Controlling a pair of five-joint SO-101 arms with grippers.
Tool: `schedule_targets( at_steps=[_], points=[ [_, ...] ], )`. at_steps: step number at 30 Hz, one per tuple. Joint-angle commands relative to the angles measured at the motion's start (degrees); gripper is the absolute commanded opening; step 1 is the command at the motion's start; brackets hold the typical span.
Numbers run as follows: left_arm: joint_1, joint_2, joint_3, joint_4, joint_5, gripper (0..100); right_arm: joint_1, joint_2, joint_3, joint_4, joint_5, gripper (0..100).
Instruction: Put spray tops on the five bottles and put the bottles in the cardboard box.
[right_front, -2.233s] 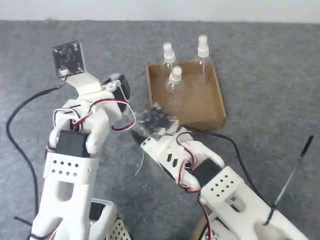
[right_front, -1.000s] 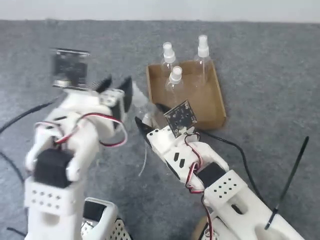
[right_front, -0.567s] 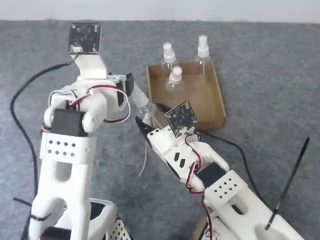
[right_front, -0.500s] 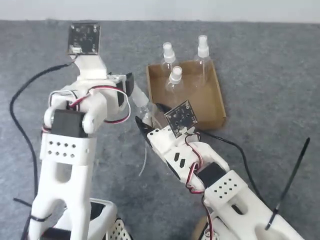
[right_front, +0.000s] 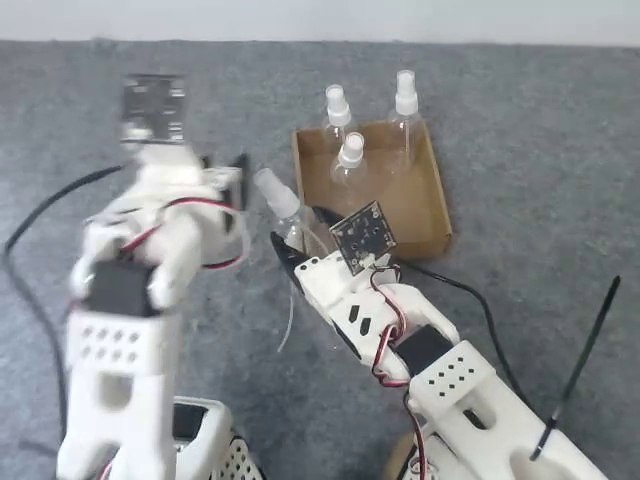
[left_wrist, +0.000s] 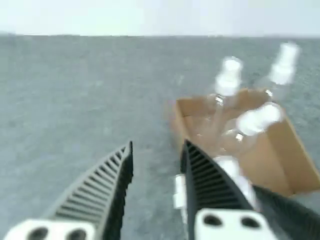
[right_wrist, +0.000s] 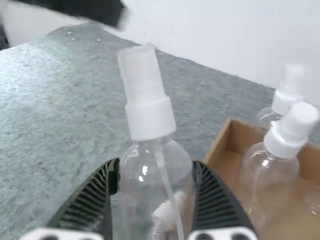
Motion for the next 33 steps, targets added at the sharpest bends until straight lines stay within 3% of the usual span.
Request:
schedule_targets(
  at_steps=[1,9,16,22,33],
  points=[
    [-4.1,-12.0,1.2,2.4,-0.3,20,3.2,-1.7,-4.7,0.9,-0.9,0.6],
    [4.6,-28.7,26.6,-4.4,-2.3,21,9.3,-1.2,-22.8,12.4,-4.6,0.6],
    [15.2,-37.5,38.4,-8.3,-4.2,33,8.0,9.5,-34.2,18.0,-5.2,0.6],
    [13.1,-39.7,41.6,-12.9,-4.2,33,4.2,13.6,-39.6,25.7,-11.3,0.6],
    [10.7,-39.7,44.9,-16.5,-6.4,33,2.7,3.9,-41.1,39.5,-11.5,0.6]
  ],
)
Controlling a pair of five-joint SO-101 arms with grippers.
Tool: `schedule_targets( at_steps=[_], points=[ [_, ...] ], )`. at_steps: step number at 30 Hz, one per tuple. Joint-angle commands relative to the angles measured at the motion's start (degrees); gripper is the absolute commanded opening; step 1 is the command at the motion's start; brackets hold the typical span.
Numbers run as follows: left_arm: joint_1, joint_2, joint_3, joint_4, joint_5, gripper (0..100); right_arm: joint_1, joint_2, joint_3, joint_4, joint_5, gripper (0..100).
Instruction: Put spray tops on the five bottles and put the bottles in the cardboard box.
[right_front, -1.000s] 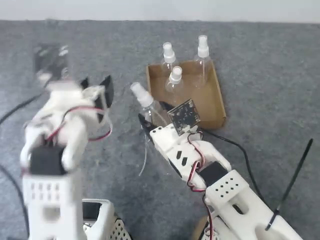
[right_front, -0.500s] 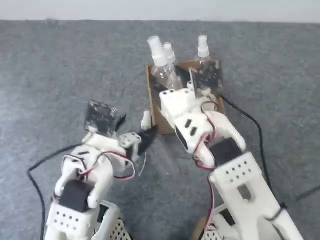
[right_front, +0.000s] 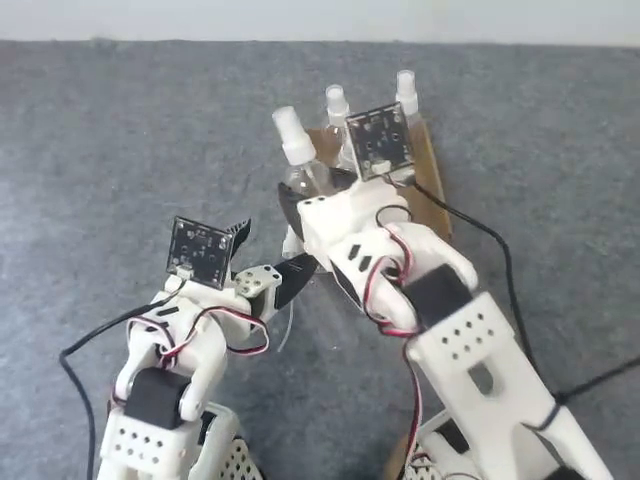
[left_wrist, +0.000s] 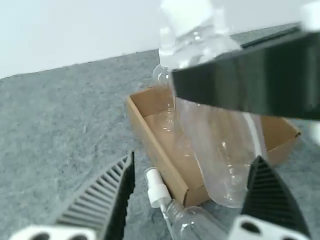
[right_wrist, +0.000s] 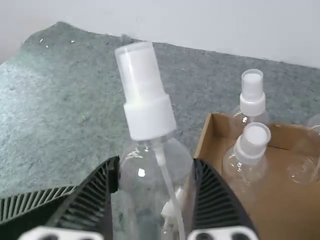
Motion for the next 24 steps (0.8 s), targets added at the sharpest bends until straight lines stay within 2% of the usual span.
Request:
schedule_targets(
  at_steps=[1,8,12,15,20,24],
  points=[
    [-0.5,-0.4,-0.4,-1.7,-0.8,33,-0.4,-6.2,-4.0,2.8,-0.5,0.6],
    [-0.5,-0.4,-0.4,-1.7,-0.8,33,-0.2,-9.6,-4.0,6.5,0.4,0.6],
    [-0.7,-0.6,-0.4,-1.1,-0.8,32,4.5,-8.3,-3.3,2.4,4.0,0.6],
    [-4.0,-1.0,-1.1,0.8,-1.1,24,10.2,-5.2,-0.9,-5.0,4.2,0.6],
    [-13.1,-1.0,-1.5,-2.3,-0.5,0,13.7,1.0,6.3,-18.5,4.2,0.6],
    [-13.3,-0.9,-0.7,-2.5,1.5,1,13.8,1.3,10.8,-18.7,4.3,0.6]
  ],
)
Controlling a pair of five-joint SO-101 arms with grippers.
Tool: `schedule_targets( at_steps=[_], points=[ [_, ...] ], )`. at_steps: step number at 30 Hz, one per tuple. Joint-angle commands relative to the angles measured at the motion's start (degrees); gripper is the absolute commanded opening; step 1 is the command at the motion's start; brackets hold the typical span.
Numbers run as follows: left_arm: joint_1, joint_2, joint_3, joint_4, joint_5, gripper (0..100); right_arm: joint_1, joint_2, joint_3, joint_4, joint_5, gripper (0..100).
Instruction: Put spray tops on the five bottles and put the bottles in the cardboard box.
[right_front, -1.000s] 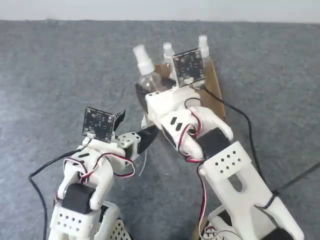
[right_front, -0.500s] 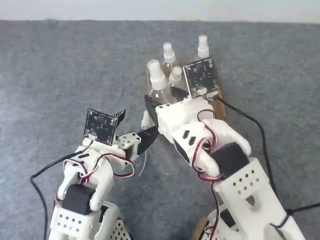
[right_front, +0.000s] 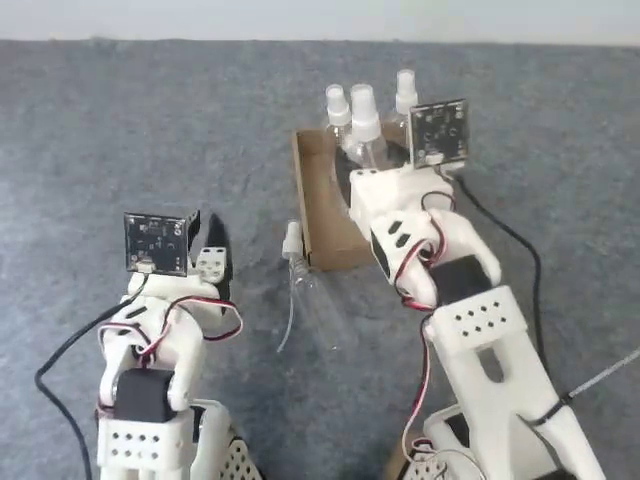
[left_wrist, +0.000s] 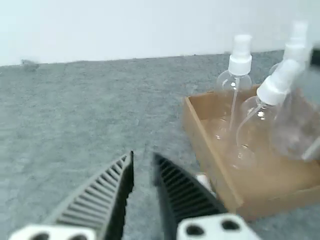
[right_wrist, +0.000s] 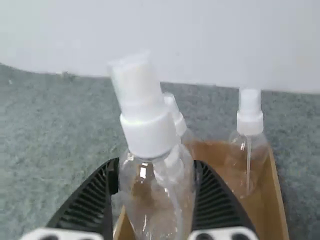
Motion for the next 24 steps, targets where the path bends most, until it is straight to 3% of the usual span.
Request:
schedule_targets(
  at_steps=[1,4,8,13,24],
  points=[
    [-0.8,-0.6,-0.5,-2.0,1.8,1,1.3,-1.3,1.7,-1.9,1.4,0.6],
    [-0.7,-0.6,-0.5,-2.0,2.0,1,3.2,-3.6,4.5,-1.6,2.8,0.6],
    [-0.7,-0.6,-0.5,-2.0,2.2,1,7.2,-5.4,7.1,-0.3,11.1,0.6],
    [-0.7,-0.6,-0.5,-2.1,2.2,1,13.3,-2.3,7.6,-9.3,9.9,0.6],
    [-0.7,-0.6,-0.5,-2.0,2.2,1,13.8,18.2,7.6,-30.4,7.9,0.6]
  ],
)
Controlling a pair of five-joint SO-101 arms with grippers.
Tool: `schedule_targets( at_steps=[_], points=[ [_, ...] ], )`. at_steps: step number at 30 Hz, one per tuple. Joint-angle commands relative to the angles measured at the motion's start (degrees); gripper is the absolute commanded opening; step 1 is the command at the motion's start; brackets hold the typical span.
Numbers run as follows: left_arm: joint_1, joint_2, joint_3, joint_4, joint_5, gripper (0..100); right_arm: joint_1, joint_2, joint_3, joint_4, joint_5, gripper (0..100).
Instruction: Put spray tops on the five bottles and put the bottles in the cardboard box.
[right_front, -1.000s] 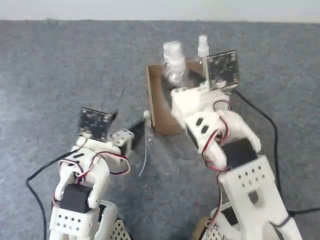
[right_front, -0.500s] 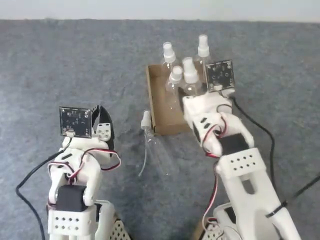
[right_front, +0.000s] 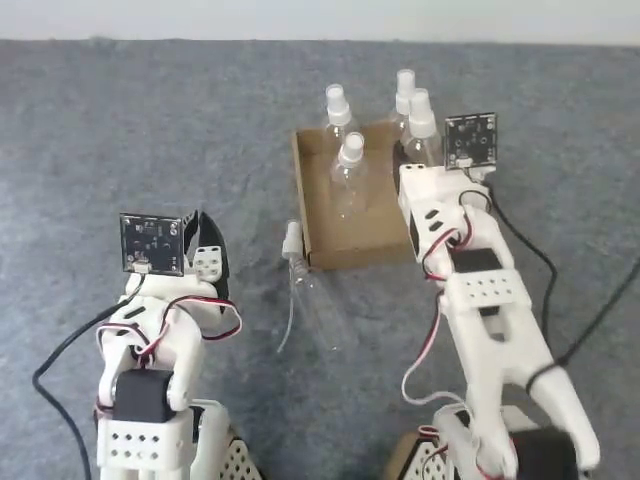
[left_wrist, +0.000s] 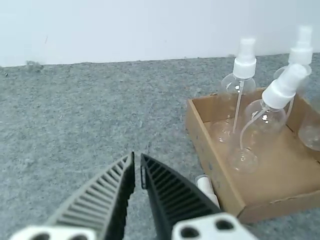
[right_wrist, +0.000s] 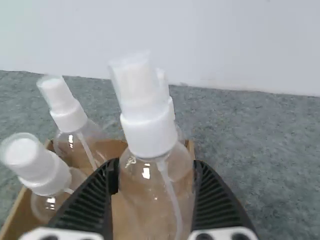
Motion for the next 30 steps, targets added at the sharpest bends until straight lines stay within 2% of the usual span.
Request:
schedule_targets(
  at_steps=[1,6,21,30],
  points=[
    [-0.2,-0.6,-0.5,-1.8,1.0,1,0.3,3.8,-0.6,-6.2,-1.0,0.6],
    [-0.2,-0.6,-0.5,-1.8,1.0,1,0.3,9.4,-0.6,-13.1,-1.0,0.6],
    [-0.2,-0.4,-0.5,-1.8,1.0,1,0.3,19.6,-0.6,-24.2,-1.1,0.6],
    [-0.2,-0.4,-0.5,-1.8,1.0,1,0.3,20.8,-0.5,-25.1,-1.1,0.6]
  ],
)
